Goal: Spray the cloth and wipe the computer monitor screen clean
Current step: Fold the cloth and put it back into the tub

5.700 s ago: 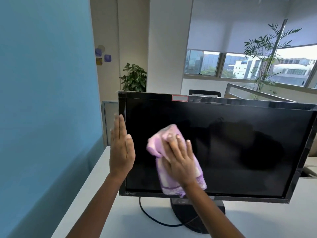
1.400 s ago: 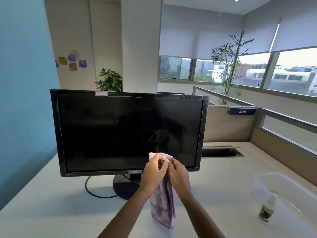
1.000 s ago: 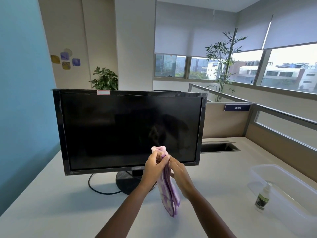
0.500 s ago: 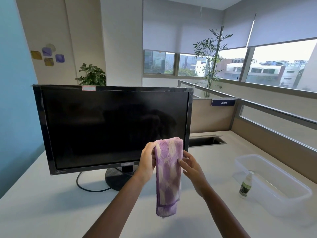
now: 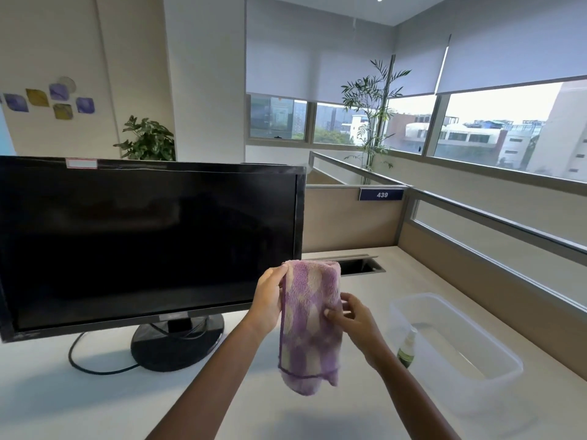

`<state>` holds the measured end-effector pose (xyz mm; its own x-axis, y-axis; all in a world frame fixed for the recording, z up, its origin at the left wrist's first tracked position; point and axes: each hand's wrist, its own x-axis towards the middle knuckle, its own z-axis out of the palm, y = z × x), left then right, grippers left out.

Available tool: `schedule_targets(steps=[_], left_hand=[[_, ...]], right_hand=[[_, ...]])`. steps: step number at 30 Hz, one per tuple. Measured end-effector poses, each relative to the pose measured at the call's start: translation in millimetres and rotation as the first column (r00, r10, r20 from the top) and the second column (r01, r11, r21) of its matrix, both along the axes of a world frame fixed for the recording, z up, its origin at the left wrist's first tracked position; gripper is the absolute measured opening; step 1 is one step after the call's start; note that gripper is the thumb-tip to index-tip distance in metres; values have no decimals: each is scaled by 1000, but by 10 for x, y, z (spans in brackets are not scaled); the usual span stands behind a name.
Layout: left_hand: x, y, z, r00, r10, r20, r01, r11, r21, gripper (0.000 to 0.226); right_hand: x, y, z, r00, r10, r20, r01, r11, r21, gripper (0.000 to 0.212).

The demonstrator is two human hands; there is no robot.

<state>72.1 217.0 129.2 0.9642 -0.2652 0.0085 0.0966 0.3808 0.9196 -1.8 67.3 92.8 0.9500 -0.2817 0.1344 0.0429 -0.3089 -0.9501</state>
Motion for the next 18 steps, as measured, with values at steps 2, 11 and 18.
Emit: schedule_targets(steps=[2,11,18], left_hand=[[-9,-167,-20,1000,2,-6,-2,999,37,20],[-91,-826,32,999,-42,23,41,997,61,18],[-68,-1150,35,1000,-30,-1,30,1000,3,27]], right_hand=[[8,-105,14,995,-67,67,74,992,-107,43],[117,-669,50,994,86,61,-97,974,204,17],[84,-1164,30,988,147,38,-150,910,386,37]])
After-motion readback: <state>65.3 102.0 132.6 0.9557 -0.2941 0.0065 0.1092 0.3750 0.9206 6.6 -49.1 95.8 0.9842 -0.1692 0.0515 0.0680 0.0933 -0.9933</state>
